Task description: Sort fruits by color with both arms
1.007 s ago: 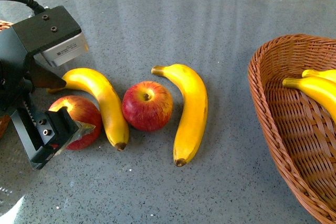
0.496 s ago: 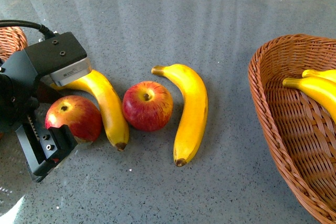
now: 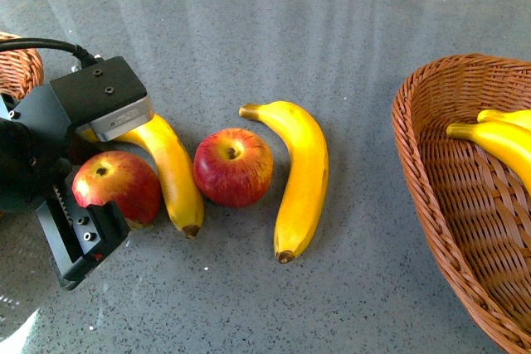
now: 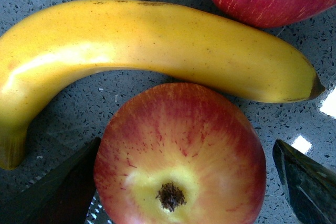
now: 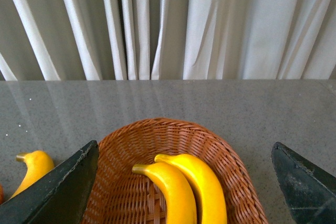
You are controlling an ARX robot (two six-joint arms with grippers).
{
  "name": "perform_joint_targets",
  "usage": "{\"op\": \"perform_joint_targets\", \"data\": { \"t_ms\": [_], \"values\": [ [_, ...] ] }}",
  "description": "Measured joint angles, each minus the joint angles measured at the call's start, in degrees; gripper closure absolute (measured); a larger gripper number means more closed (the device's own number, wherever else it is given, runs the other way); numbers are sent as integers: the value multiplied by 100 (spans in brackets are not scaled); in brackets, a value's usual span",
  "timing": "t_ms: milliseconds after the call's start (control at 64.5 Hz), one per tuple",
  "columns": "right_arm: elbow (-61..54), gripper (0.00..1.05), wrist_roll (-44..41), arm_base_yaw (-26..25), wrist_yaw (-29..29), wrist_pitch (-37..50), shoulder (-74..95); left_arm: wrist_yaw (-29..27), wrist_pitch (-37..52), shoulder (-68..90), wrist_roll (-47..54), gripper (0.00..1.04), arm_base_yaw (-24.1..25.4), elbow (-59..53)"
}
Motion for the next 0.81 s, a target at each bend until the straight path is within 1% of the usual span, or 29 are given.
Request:
{"op": "perform_joint_targets", "data": {
  "t_ms": [186, 310, 356, 589, 713, 806],
  "values": [
    [0, 9, 2, 0, 0, 0, 0, -15, 42, 15, -59, 11, -20, 0],
    [0, 9, 2, 0, 0, 0, 0, -20, 70, 15, -83, 27, -22, 0],
    [0, 9, 2, 0, 0, 0, 0, -24, 70, 15, -85, 30, -22, 0],
    [0, 9, 2, 0, 0, 0, 0, -28, 66, -57, -114, 33, -48, -59],
    [0, 9, 0, 0, 0, 0, 0, 83, -227, -584, -162, 33, -81, -291],
    [0, 9, 0, 0, 2, 0, 0, 201, -413, -1115, -262, 33, 55, -278]
  ]
}}
